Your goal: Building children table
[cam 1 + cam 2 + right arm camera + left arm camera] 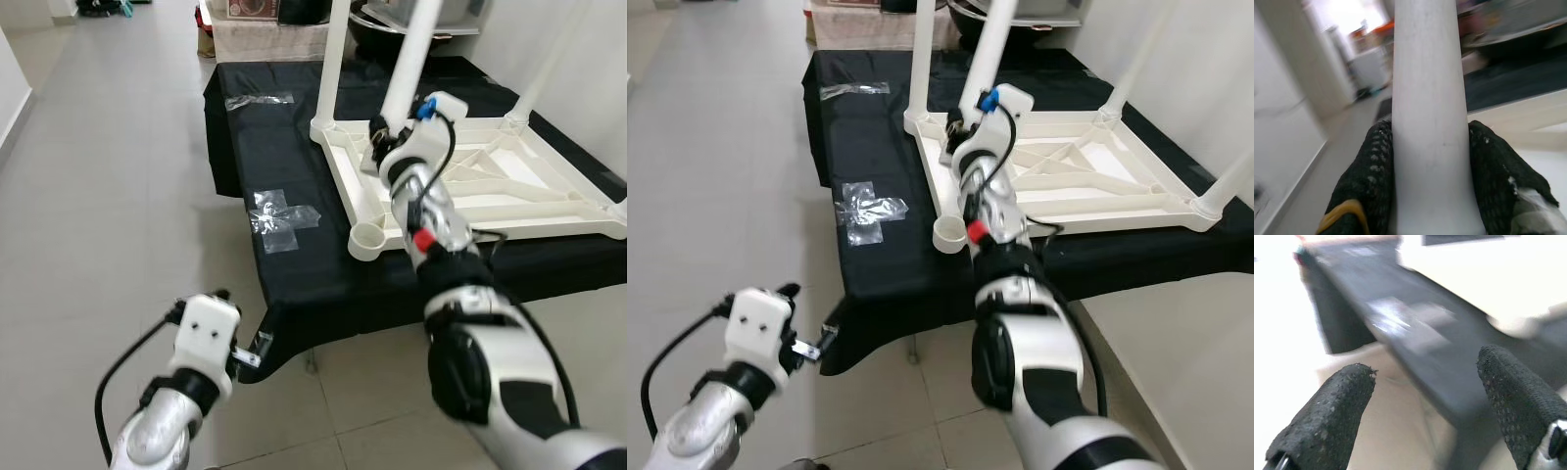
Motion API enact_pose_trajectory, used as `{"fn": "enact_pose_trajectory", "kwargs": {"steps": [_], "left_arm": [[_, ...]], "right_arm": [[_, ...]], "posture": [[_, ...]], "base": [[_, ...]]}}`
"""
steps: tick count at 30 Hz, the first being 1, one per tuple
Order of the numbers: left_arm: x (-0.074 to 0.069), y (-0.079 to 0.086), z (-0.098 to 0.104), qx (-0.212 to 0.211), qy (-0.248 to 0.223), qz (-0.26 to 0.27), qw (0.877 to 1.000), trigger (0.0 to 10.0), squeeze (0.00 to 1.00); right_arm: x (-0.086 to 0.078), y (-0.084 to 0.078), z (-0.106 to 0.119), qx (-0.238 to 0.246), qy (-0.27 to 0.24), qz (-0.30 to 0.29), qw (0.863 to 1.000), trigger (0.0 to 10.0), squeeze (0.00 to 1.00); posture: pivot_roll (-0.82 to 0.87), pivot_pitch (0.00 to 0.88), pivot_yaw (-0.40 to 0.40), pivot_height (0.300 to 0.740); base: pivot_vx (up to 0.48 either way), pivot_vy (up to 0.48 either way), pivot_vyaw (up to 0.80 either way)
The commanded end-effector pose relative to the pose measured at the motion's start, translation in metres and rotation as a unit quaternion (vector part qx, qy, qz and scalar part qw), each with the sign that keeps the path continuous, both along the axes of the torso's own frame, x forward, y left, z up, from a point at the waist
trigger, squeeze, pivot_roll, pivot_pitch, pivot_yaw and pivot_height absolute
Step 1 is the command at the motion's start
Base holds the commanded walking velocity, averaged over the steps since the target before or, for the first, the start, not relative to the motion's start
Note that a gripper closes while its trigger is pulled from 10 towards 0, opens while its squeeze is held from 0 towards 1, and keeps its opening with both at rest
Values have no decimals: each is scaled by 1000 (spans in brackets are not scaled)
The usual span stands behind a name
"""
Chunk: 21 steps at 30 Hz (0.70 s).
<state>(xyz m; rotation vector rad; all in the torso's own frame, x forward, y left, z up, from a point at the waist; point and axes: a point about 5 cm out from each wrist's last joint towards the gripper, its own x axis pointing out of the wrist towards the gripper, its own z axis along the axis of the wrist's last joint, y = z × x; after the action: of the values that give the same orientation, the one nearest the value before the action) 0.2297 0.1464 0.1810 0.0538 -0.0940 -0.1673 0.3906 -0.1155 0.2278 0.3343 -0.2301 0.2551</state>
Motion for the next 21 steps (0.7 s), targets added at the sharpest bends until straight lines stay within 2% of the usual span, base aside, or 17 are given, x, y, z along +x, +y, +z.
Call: {"fn": "enact_pose_trajectory", "kwargs": {"steps": [1, 3, 6, 7, 10, 12, 14, 15, 17, 21], "left_arm": [[8, 13, 5, -24, 6, 19, 1000, 10000, 0], [11, 16, 9, -30, 2, 21, 999, 10000, 0], [26, 17, 23, -91, -2, -36, 995, 10000, 0], [26, 17, 23, -91, -2, -36, 995, 10000, 0], [35, 14, 31, -90, -9, -78, 993, 10000, 0], [43, 9, 40, -136, -15, -117, 984, 10000, 0], [49, 6, 46, -165, -12, -138, 977, 10000, 0], [49, 6, 46, -165, -12, -138, 977, 10000, 0], [51, 3, 50, -177, -1, -182, 967, 10000, 0], [46, -2, 46, -165, 27, -247, 954, 10000, 0]], "right_arm": [[-13, 9, 7, 12, -45, 65, 997, 0, 0], [-17, 10, 5, 20, -51, 81, 995, 0, 0], [-37, 16, -2, 67, -60, 158, 983, 0, 0], [-37, 16, -2, 67, -60, 158, 983, 0, 0], [-51, 25, -5, 94, -64, 222, 968, 0, 0], [-62, 32, -8, 96, -68, 270, 956, 0, 0], [-70, 37, -12, 102, -65, 307, 944, 0, 0], [-70, 37, -12, 102, -65, 307, 944, 0, 0], [-76, 40, -21, 86, -57, 326, 940, 0, 0], [-78, 38, -27, 74, -51, 319, 944, 0, 0]], "posture": [[130, 103, -80, 740], [130, 103, -80, 740], [131, 104, -68, 740], [131, 104, -68, 740], [126, 100, -60, 740], [127, 95, -68, 740], [127, 95, -68, 740], [127, 95, -68, 740], [120, 94, -64, 740], [128, 94, -65, 740]], "base": [[0, 0, 0], [0, 0, 0], [0, 0, 0], [0, 0, 0], [0, 0, 0], [0, 0, 0], [0, 0, 0], [0, 0, 0], [0, 0, 0], [0, 0, 0]]}}
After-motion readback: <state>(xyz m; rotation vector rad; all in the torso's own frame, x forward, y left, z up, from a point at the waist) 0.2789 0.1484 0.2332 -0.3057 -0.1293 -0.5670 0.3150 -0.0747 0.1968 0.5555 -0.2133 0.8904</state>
